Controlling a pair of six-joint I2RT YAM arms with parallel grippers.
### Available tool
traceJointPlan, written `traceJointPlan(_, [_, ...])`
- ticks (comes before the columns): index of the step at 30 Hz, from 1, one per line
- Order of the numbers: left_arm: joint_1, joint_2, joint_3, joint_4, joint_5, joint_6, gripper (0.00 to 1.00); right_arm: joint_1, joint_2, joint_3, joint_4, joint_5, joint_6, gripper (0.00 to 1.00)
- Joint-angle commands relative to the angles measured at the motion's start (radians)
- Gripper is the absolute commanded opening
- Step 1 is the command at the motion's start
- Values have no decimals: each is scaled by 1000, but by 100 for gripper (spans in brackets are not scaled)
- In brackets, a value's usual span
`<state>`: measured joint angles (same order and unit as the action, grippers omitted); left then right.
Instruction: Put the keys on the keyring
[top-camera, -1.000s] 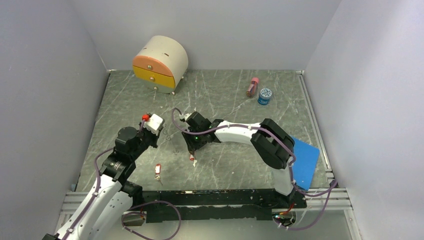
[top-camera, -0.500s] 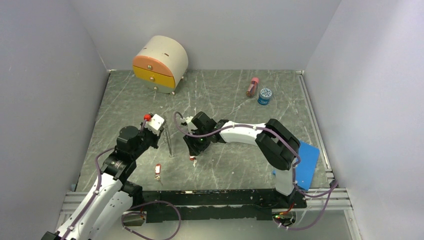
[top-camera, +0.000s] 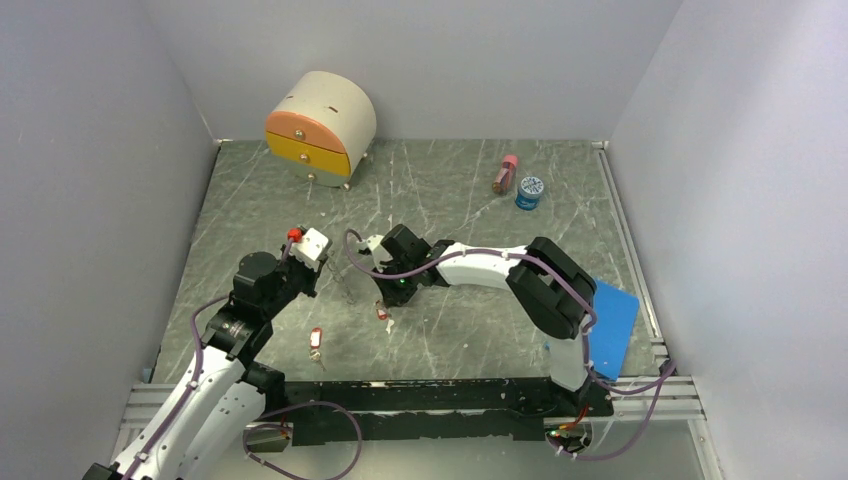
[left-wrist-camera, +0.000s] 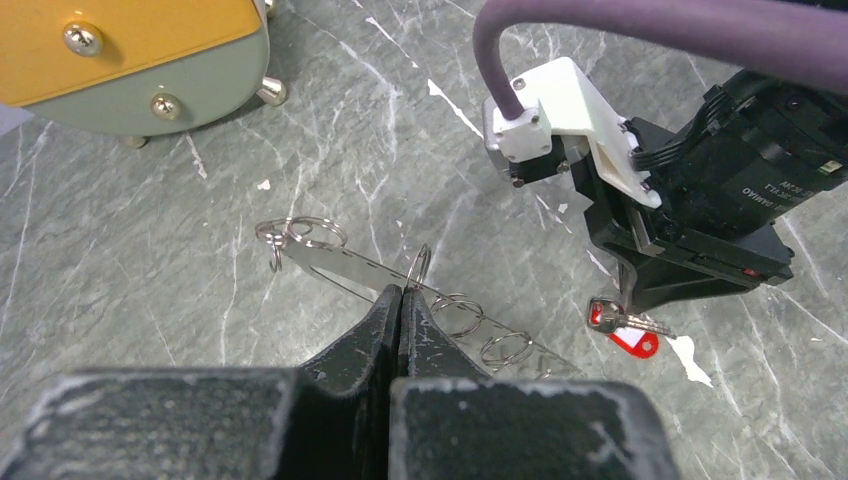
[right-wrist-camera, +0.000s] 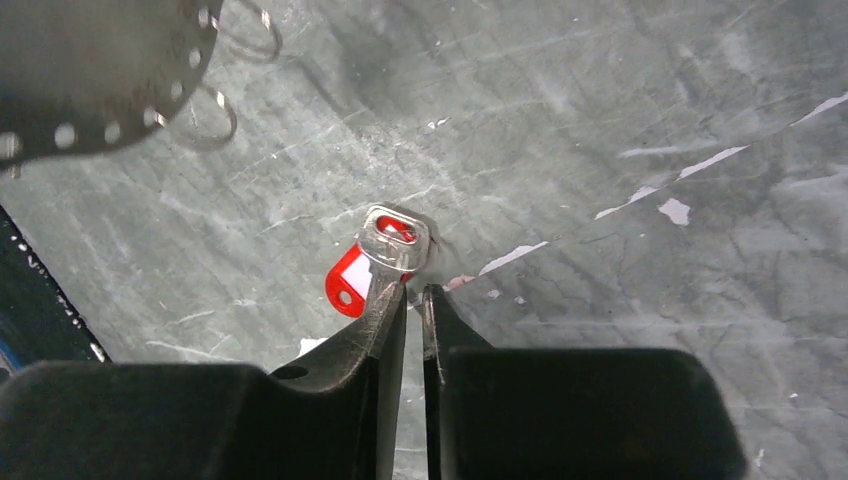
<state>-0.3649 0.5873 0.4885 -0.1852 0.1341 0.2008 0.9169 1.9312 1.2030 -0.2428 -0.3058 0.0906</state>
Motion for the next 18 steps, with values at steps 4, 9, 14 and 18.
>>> traceJointPlan(4, [3,2,39,46,15,9,3,0,-8,42,23,24,-24,7])
traceJointPlan(9, [3,3,42,41,15,11,3,-1,-32,26,48,22,-20,18])
traceJointPlan(14, [3,1,45,34,5,19,3,-6,-23,40,56,13,21,36])
traceJointPlan(18, [3,-5,47,26,2,20,3,-21,2,52,57,-45,112,36])
